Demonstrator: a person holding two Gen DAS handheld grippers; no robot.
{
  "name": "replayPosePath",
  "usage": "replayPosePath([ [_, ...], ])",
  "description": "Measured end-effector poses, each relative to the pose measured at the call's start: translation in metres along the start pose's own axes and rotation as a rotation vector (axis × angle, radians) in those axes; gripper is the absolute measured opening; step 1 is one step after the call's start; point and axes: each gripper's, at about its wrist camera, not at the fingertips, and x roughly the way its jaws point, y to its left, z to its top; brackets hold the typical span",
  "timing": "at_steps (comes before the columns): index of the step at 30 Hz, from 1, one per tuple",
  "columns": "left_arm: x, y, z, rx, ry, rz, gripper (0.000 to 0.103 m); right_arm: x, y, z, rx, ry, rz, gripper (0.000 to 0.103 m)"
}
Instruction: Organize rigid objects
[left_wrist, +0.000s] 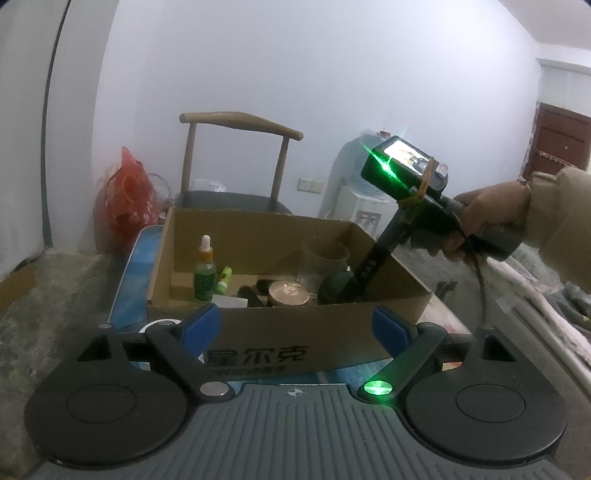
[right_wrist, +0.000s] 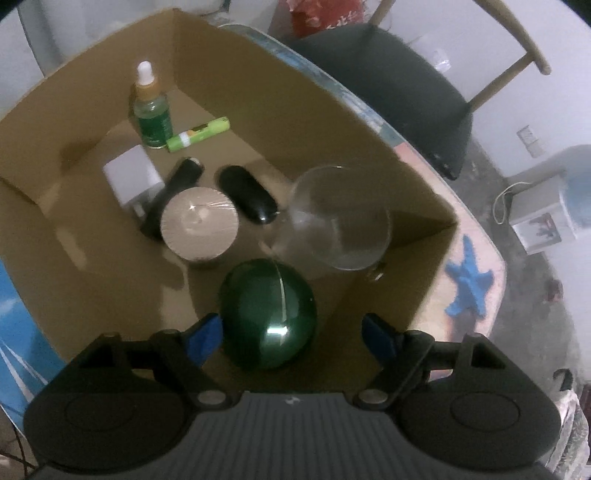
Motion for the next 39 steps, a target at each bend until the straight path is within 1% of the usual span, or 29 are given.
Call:
replayPosePath([
  [10,0.001,-0.003,0.0,0.01,0.002,0.013,0.09,-0.031,-0.026,-0.009,0.12,-0.129,0.066,0.085],
  [12,0.001,-0.003,0.001,0.01,0.002,0.014,0.09,-0.038,-0.032,-0.013,0.153,-0.163,0.1,0.084],
  [16,0.001,-0.004,0.001,0.009,0.004,0.015,0.091,-0.043,-0.043,-0.018,0.242,-0.212,0.245,0.069],
  [17,0.001,-0.003,0.001,0.009,0.004,0.013,0.091,-0.042,-0.04,-0.019,0.241,-0.212,0.261,0.067],
  [20,0.002,-0.003,0.0,0.01,0.007,0.011,0.091,-0.03,-0.025,-0.018,0.188,-0.186,0.226,0.066],
  [23,0.002,-0.003,-0.001,0.009,0.009,0.011,0.091,-0.016,-0.018,-0.015,0.169,-0.158,0.197,0.065],
  [26,0.002,-0.002,0.0,0.007,0.007,0.014,0.091,-0.007,-0.012,-0.012,0.136,-0.151,0.131,0.066],
  [30,0.004,0.001,-0.001,-0.001,0.006,0.016,0.091,0.005,-0.012,-0.006,0.128,-0.129,0.111,0.066],
  [33,0.004,0.002,-0.001,-0.005,0.008,0.016,0.091,0.015,-0.009,-0.005,0.114,-0.101,0.114,0.066],
  [35,0.004,0.003,-0.001,-0.006,0.009,0.017,0.091,0.016,-0.004,-0.005,0.092,-0.094,0.092,0.066],
  [39,0.003,0.006,-0.001,-0.008,0.008,0.014,0.091,0.013,-0.006,-0.009,0.102,-0.077,0.125,0.064],
])
